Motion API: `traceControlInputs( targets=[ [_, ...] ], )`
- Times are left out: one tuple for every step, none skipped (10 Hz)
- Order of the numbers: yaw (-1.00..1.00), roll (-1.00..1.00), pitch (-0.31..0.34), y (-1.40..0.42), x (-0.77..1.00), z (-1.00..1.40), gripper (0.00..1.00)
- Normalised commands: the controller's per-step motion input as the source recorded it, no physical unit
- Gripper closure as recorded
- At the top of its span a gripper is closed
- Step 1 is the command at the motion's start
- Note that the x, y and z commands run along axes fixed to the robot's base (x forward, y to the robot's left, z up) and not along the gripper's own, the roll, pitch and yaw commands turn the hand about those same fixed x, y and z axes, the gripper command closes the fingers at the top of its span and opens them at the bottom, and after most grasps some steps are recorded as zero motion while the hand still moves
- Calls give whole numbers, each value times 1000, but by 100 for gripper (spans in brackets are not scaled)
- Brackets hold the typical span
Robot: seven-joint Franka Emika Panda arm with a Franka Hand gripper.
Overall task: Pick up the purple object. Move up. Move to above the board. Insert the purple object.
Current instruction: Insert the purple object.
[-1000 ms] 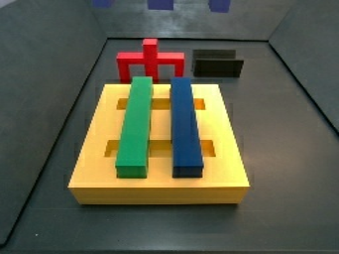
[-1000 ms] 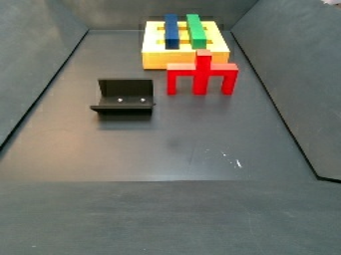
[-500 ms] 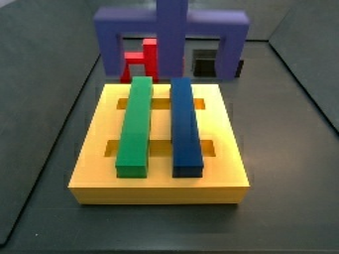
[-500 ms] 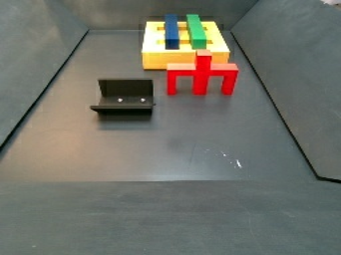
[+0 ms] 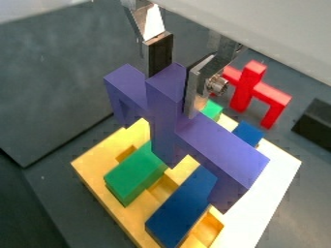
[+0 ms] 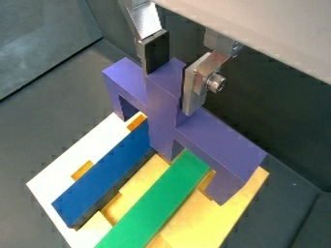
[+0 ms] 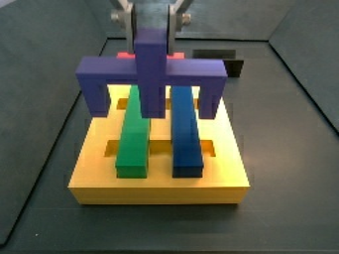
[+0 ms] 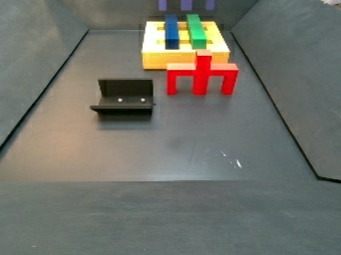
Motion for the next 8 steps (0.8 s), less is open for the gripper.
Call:
traceControlInputs(
  targets=[
    [0,-333,-227,0,0,-214,100],
    [0,-246,-207,0,0,-280,100],
    [51,0,-54,-37,0,-94,100],
    [23,0,0,-69,20,-83,100],
    [0,-6,0,-134,240,-149,100],
    [34,-46,0,-60,331,0,100],
    [34,-20,0,-63,323,-20,100],
    [9,-16,0,-17,189,-103,100]
  ],
)
